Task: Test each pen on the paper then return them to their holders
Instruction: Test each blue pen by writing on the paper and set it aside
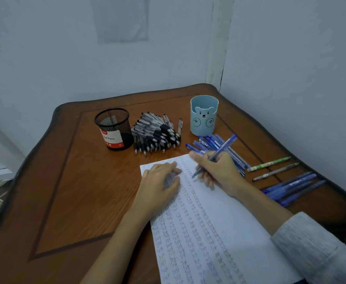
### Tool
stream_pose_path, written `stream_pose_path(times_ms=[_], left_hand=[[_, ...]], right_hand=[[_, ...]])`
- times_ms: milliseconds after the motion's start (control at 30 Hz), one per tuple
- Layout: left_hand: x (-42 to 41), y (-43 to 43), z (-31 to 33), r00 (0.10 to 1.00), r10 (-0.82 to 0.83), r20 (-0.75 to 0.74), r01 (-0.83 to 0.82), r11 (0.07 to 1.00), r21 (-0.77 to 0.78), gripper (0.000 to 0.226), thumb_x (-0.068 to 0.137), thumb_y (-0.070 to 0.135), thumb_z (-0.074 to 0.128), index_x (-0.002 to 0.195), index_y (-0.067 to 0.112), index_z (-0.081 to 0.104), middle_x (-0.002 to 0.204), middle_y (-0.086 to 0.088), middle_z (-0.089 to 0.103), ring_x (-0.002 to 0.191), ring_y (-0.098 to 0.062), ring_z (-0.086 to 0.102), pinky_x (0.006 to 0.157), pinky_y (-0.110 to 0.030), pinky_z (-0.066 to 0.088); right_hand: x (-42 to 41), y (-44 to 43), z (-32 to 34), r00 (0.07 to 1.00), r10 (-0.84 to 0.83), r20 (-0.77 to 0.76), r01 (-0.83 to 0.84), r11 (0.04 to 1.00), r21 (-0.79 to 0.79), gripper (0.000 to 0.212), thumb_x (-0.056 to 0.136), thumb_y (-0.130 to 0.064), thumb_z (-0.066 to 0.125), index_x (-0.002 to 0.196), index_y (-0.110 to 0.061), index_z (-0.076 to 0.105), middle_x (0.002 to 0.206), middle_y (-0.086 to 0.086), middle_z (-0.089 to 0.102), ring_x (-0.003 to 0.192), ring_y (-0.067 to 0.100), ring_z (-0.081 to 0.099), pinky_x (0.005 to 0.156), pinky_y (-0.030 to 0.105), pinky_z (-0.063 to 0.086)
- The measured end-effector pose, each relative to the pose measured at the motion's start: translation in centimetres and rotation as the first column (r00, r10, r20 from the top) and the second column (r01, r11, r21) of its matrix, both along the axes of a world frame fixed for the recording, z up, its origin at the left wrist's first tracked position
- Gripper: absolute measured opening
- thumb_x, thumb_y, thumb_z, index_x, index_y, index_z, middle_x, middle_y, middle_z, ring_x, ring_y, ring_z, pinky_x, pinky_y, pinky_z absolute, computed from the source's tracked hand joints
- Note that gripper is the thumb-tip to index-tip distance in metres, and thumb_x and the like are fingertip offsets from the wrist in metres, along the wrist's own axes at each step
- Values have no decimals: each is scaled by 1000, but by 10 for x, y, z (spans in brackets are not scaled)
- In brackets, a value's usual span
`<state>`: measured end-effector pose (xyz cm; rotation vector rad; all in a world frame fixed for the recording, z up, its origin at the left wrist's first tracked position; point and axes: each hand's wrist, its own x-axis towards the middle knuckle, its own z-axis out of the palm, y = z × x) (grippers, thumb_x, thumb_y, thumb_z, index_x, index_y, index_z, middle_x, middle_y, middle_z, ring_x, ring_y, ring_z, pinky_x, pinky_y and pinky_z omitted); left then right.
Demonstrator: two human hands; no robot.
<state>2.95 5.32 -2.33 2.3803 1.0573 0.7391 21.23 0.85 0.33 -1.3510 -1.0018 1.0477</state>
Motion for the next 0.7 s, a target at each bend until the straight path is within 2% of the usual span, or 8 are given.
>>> stream_pose_path(times_ms=[100,200,300,433,633,700], left_hand=[[0,-1,1,1000,0,-10,0,1000,-6,30,94,27,55,124,22,60,118,31,47,123,-1,42,106,-31,30],[1,-2,2,999,0,-32,0,1000,-1,33,95,26,54,127,21,58,117,32,46,123,-2,42,106,-30,29],[2,-3,3,999,5,-50,-5,1000,4,34,96,26,53,129,21,56,118,32,44,124,-2,41,102,-25,26],[2,-4,4,998,13,-62,-13,1000,4,33,96,26,51,129,22,55,117,32,43,124,-1,39,95,-19,19],[3,-3,3,997,15,-73,-15,1000,10,33,97,27,50,129,23,55,126,26,49,126,1,37,95,-15,17],[3,-3,3,997,14,-75,-14,1000,10,33,97,27,49,129,23,55,123,29,46,126,1,37,94,-14,16]], right_hand=[[-2,-1,-5,978,-65,196,68,998,-8,42,77,-28,79,62,-1,52,48,13,57,33,16,45,34,21,35],[-4,0,-10,956,-147,253,135,989,65,36,86,-7,69,60,-3,45,47,15,49,33,14,48,34,21,35],[-1,2,-15,939,-172,299,152,984,89,32,83,8,58,57,-4,42,50,12,41,36,13,51,39,21,41],[-1,2,-16,933,-131,334,105,990,96,33,82,8,60,56,-5,44,49,12,46,39,14,56,42,22,45],[-3,3,-17,932,-131,339,97,988,117,34,83,7,60,56,-6,44,49,11,46,39,18,56,42,24,47],[-3,3,-16,934,-129,333,97,989,109,33,83,8,60,56,-6,45,51,10,46,39,17,56,42,23,47]])
